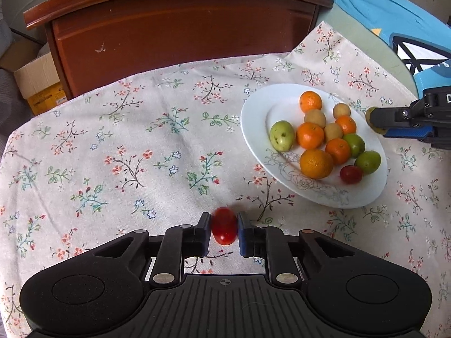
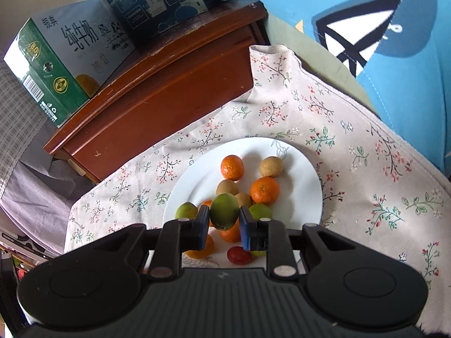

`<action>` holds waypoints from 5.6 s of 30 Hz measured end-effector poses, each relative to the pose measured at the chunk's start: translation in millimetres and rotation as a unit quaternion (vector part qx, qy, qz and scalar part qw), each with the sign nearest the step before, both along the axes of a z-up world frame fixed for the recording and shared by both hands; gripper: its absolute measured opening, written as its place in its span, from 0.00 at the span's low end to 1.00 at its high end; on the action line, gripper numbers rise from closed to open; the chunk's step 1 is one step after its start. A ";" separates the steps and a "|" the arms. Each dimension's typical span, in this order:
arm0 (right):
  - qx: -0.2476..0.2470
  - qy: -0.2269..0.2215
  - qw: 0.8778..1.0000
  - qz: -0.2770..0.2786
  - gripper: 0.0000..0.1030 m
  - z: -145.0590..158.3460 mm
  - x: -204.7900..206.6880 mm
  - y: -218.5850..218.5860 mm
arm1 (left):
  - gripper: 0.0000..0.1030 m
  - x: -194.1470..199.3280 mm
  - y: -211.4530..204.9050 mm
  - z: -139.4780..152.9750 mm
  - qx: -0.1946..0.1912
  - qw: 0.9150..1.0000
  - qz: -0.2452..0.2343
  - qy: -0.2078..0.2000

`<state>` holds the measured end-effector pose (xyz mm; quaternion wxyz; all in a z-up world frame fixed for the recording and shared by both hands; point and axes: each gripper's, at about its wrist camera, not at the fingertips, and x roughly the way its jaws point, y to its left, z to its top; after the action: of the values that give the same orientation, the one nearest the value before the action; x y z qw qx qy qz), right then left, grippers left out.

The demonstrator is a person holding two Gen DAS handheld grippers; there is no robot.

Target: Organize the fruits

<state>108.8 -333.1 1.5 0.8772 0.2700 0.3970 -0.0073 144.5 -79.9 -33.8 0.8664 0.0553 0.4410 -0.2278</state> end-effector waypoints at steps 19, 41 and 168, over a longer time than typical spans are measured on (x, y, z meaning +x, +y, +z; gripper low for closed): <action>0.019 0.048 0.996 -0.079 0.22 -18.8 8.0 -30.4 | 0.17 39.9 -32.2 33.6 -0.128 0.991 0.030 -0.028; -0.016 0.029 0.997 -0.068 0.27 -13.8 13.2 -24.1 | 0.61 50.3 -48.1 37.2 -0.164 0.985 0.039 -0.028; -0.203 0.083 0.976 -0.009 0.89 19.5 -56.0 83.2 | 0.96 -44.0 -9.0 62.0 0.127 0.988 0.079 -0.038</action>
<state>52.8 -249.9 21.0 0.8776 0.0881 0.4563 -0.1179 100.4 -88.8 28.2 0.8838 0.1382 0.4359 -0.0986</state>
